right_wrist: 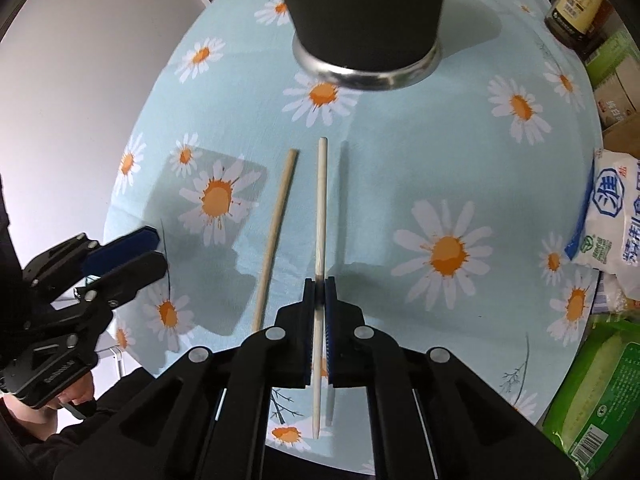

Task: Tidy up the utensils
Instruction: 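Close the right tool on a chopstick while the left tool closes on the other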

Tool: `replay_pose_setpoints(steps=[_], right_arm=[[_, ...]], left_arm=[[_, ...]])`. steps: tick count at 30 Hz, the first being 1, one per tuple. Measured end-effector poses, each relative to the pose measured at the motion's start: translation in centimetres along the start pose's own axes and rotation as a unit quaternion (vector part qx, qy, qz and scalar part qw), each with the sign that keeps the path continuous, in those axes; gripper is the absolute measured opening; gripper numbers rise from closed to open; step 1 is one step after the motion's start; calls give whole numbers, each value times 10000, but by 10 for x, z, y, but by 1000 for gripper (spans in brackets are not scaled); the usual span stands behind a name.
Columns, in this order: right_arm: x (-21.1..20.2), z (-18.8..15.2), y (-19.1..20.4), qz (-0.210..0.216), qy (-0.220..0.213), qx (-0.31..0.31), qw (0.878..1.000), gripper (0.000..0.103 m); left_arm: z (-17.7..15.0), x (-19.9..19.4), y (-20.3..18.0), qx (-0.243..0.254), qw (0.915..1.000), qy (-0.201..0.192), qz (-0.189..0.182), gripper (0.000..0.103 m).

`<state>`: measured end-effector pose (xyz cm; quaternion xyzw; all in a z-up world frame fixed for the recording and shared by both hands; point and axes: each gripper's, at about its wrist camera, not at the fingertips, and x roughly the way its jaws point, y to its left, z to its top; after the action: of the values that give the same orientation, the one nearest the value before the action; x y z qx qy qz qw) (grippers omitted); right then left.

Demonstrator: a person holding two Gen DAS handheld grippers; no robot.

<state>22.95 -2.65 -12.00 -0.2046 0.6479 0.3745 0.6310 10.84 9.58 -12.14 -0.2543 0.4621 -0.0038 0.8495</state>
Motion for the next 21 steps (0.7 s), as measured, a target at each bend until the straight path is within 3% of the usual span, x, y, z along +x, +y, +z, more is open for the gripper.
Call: replay_pose_setpoints(steps=[10, 21], right_arm=[[-29, -20, -38, 522, -339, 89, 9980, 6], [-44, -33, -66, 957, -605, 107, 9935, 6]], left_arm=[[10, 24, -36, 95, 9975, 497, 502, 22], [18, 62, -62, 15, 9871, 1099, 1160, 22]])
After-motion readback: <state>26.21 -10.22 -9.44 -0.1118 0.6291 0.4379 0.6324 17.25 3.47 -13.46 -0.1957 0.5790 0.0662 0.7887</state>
